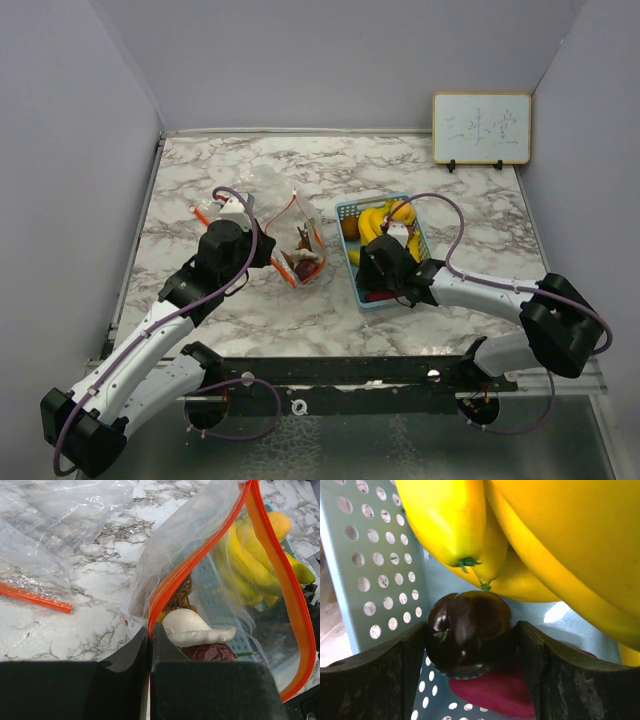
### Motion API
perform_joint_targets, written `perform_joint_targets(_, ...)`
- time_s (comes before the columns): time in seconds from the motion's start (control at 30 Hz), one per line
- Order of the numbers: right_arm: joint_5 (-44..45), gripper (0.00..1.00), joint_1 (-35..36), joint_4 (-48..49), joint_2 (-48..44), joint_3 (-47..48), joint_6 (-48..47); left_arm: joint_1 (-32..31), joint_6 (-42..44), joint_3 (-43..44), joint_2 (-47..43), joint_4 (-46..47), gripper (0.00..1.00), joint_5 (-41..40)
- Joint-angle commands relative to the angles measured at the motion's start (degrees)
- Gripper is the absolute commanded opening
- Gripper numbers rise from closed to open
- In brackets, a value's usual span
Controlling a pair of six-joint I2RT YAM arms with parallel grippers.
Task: Place the food in the zip-top bag and seal the zipper
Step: Pick up the fake fruit from the bin.
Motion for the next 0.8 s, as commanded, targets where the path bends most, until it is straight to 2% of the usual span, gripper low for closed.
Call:
perform_joint_targets(0.0,-1.6,0.62,-0.1,2.2,1.2,-1.7,0.7,0.1,0.4,0.1,-0.3,0.8,0.00,-0.2)
perform_joint_targets(0.17,0.7,0.29,-0.1,0.4,-2.9,-2.7,-0.1,0.1,0.2,0.0,-0.3,0.9,0.00,-0.1)
perform_joint_targets(0.27,1.4,0.21,-0.1,-0.7,-6.7,-2.0,-2.5,0.0,0.2,0.2,0.1,1.0,0.00,0.1)
perform_joint_targets(0.4,-2.4,0.20,-0.1,-3.4,-12.8,2.2,-9.8,0.1,0.1,0.4,0.1,0.8,0.00,0.0)
perform_joint_targets(0.53,-18.4,0.20,0.0,0.6,-18.8,6.6,-19.4,0.1,0.2,0.5,-0.1,0.5,0.00,-0.5)
perform_joint_targets(0.67,-33.4,0.20,0.8,5.2,-19.5,12.9,-22.0,0.0,0.1,0.8,-0.1,0.5,0.00,-0.1)
perform_joint_targets(0.77,-41.7,0.22,1.2,11.0,-16.5,16.9,-22.5,0.1,-0.2,1.0,0.2,0.8,0.00,0.5)
